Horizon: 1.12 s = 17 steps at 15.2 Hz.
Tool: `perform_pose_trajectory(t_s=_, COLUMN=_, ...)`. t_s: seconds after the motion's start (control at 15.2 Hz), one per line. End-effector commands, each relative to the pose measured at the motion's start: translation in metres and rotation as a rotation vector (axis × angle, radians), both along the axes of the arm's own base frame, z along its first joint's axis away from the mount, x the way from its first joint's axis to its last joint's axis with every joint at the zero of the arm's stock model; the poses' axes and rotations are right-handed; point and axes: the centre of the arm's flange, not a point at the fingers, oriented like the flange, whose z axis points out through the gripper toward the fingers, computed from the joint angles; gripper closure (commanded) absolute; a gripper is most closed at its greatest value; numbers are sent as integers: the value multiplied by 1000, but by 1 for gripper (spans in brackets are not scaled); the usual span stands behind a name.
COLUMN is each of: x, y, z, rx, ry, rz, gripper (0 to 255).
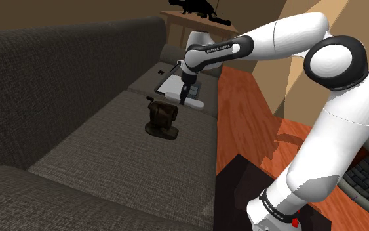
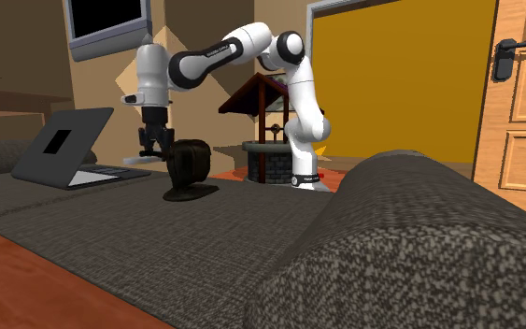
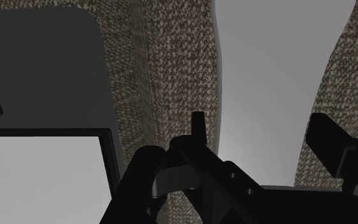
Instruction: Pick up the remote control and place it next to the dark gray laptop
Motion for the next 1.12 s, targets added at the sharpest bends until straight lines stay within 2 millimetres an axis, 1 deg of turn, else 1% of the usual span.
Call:
perform_pose_trajectory(t_s=0.0, x=0, y=-1, z=-10, rx=0, ry=-1, rz=0, gripper=255)
perform_pose_trajectory(t_s=0.53, x=0, y=-1, z=-52, rx=0, ry=-1, rz=0, gripper=255)
perform_pose_trajectory(t_s=1.06, x=0, y=-1, z=-52, rx=0, ry=-1, rz=0, gripper=255)
